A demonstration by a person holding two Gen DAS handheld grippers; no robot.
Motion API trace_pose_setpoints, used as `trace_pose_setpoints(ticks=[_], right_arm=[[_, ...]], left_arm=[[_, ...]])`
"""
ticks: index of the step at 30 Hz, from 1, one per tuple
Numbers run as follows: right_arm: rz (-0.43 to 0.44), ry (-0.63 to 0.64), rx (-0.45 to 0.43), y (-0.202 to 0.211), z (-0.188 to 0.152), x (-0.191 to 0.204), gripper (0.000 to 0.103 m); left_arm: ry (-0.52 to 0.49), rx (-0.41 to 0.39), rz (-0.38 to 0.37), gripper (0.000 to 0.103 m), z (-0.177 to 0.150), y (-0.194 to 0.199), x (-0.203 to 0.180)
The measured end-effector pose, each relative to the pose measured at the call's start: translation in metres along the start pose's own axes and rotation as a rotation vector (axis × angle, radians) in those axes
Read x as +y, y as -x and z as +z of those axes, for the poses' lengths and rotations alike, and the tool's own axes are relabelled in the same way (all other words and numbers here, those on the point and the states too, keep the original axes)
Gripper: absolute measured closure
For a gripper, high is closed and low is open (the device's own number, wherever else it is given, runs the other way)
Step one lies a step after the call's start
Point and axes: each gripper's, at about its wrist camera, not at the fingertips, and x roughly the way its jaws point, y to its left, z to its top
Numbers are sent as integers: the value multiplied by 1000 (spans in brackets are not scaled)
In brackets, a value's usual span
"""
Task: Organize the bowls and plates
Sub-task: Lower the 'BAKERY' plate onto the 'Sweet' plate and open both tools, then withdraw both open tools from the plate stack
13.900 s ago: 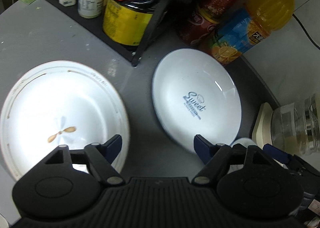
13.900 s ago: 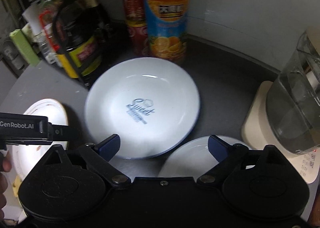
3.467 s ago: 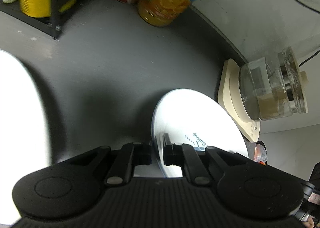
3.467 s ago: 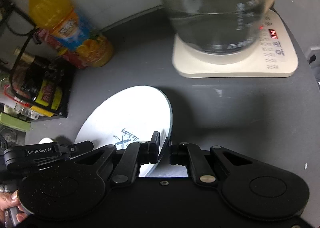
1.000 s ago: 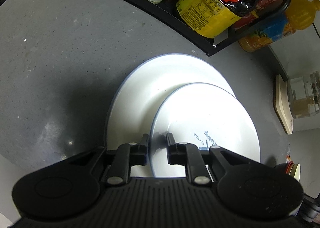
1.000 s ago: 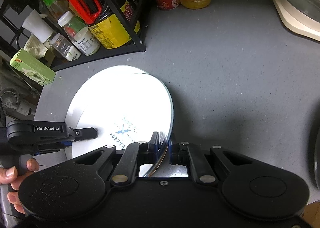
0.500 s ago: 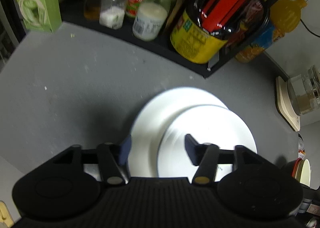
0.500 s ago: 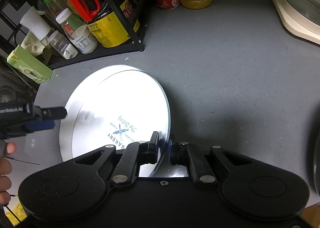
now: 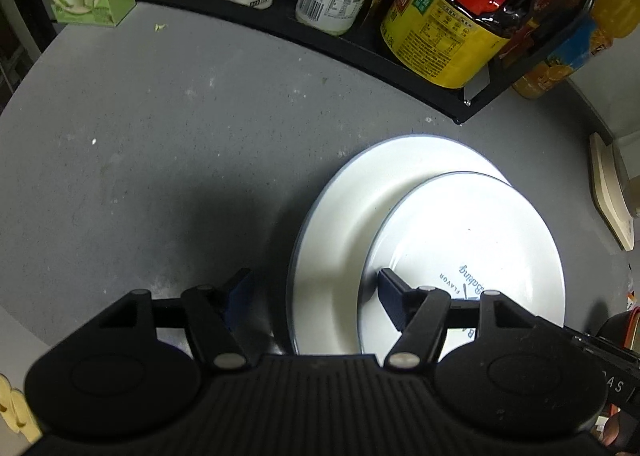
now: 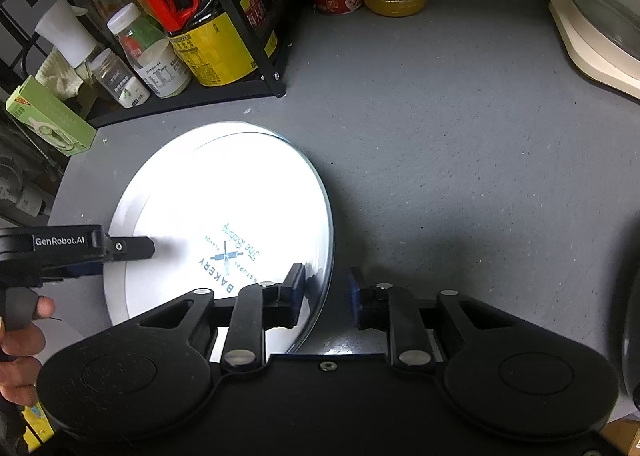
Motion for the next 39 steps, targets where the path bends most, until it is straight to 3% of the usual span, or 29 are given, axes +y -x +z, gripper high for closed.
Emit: trace_pose_setpoints(ticks=[16,21,28,32,39], right_arm=[[7,-11,33,-15,1,7,74],[20,-20,0,3,0,7,66],[37,-74,-71,36,-11,2,45],[41,-83,-93,51,-19,-1,23],[26,-64,-132,78,-26,-17,7]], left_arm=[[34,-11,15,36,10,5,10],[3,2,51,36,11,11,3],[-54,-5,-18,36,13,29,-10],[-111,-11,-43,34,10,39,-30],[-179,-31,-65,20,-3,51,-70]])
